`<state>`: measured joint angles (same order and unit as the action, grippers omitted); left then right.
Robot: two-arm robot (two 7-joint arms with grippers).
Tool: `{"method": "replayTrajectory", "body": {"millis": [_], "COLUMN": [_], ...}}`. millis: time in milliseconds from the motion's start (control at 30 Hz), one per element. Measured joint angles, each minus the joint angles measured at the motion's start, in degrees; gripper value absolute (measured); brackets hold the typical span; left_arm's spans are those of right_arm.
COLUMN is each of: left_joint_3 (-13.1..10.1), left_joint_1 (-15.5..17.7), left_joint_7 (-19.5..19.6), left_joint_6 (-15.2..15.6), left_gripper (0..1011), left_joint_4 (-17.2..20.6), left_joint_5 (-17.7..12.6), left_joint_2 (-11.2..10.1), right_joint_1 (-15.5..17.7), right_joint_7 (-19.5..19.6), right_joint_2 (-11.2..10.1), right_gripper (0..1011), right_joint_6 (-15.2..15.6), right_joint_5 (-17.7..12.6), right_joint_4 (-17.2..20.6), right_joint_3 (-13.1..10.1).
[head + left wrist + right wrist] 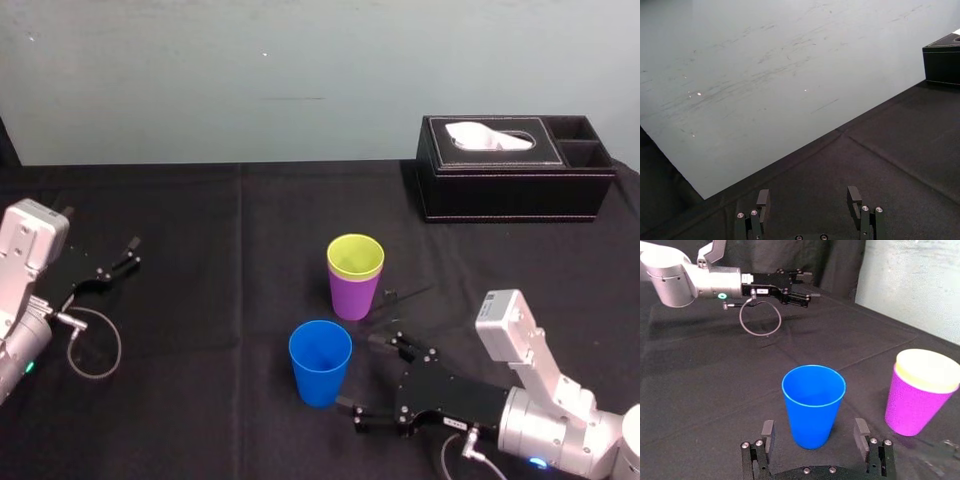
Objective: Stack the three plastic cups sequentially using one hand.
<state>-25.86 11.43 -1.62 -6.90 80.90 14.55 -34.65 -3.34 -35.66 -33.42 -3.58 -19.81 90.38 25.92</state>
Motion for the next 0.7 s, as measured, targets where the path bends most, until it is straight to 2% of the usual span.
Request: {"method": "replayTrajectory", "body": {"millis": [267, 700], "left_joint_3": [0.00, 0.00], "left_joint_1": [0.00, 0.00], "left_joint_7": [0.00, 0.00], "left_joint_6": [0.00, 0.00], "left_gripper": [1010, 1010], "left_joint_4": [0.00, 0.00], "left_joint_5": [0.00, 0.00], "left_joint_2": [0.00, 0.00], "right_joint_1": [-1.92, -3.87], "right_joint_7": [-1.61, -1.70], "right_joint_2": [0.35, 0.46], "right_gripper": [1004, 1004], "right_joint_6": [1.08, 1.61], "right_joint_5": [-1.09, -1.73], "right_joint_4": [-1.59, -2.47], "right_joint_3": [1.78, 3.29]}}
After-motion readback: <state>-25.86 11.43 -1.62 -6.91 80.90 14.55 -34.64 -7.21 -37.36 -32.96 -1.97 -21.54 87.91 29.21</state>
